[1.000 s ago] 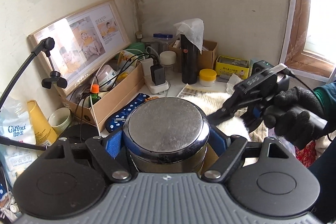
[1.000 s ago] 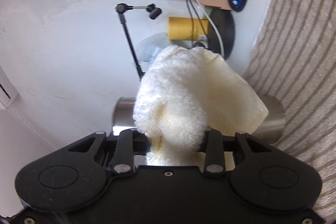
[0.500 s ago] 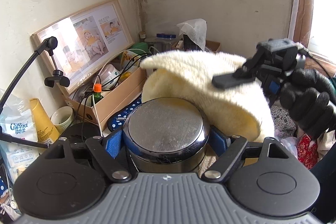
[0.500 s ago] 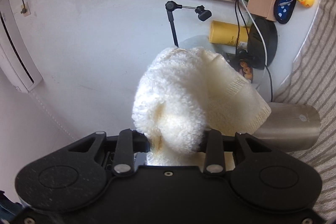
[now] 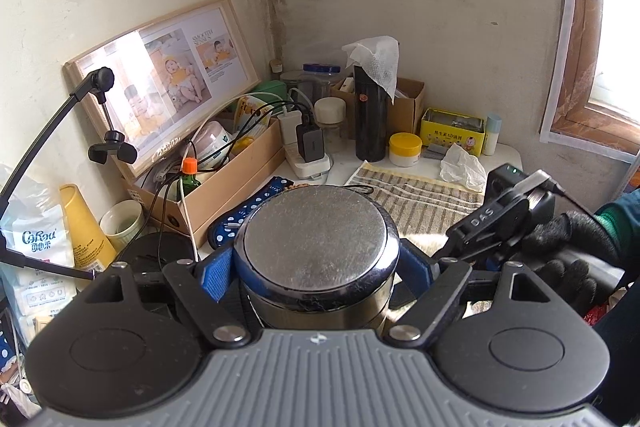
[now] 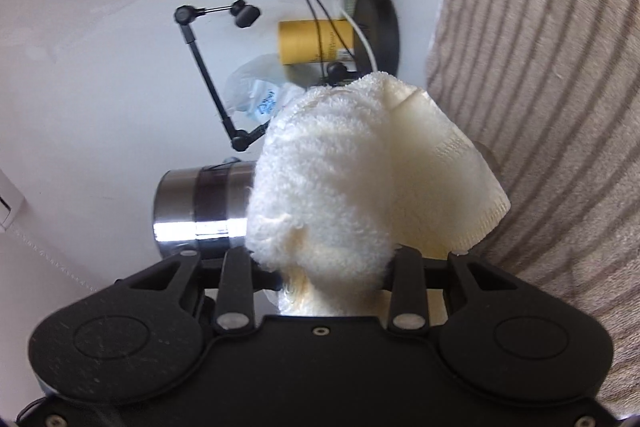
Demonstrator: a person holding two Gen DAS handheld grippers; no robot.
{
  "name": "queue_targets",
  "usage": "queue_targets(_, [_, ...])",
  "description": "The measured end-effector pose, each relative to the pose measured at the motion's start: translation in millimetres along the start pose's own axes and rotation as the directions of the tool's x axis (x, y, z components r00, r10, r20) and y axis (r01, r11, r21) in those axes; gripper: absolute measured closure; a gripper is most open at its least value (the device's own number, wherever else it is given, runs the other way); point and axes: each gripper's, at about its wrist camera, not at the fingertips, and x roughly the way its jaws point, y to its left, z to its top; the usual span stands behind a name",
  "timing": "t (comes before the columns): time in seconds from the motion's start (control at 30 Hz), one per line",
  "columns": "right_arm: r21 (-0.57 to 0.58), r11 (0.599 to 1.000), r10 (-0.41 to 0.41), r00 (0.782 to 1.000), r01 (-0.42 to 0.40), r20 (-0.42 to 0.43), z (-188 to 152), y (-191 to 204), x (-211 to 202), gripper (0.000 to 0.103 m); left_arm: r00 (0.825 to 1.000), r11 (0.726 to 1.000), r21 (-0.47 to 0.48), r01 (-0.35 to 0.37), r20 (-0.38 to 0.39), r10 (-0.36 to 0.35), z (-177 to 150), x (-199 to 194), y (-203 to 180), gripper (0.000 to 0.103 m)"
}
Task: Clean container
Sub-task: 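Wipe the towel across the thermos lid with the right gripper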
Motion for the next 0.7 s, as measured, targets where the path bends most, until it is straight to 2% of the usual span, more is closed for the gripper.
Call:
queue_targets(0.43, [0.134,0.988,-0.079,0.997,0.075,0.023,13.3,-47.3,0.9,0.071,1.0,1.0,0.006,0.002,0.0,-0.002,-1.4,0.4,4.5,0.02])
queue_targets(0.57, [0.133,0.979,-0.156,0.988,0.153,0.013,18.3,-54.4,3.3,0.071,1.0,1.0,0.004,-0.005,0.001,0.005,-1.0,0.1,-2.0,0.02])
queue_targets(0.6, [0.131,0.976,-0.175,0.985,0.173,0.007,20.2,-55.5,5.0,0.074,1.0,1.0,-0.001,-0.011,0.0,0.011,-0.2,-0.1,-6.0,0.02])
queue_targets(0.7, [0.115,0.974,-0.198,0.98,0.196,0.003,22.3,-53.5,5.5,0.074,1.0,1.0,-0.001,-0.009,0.001,0.009,-0.2,-0.1,-4.2,0.02])
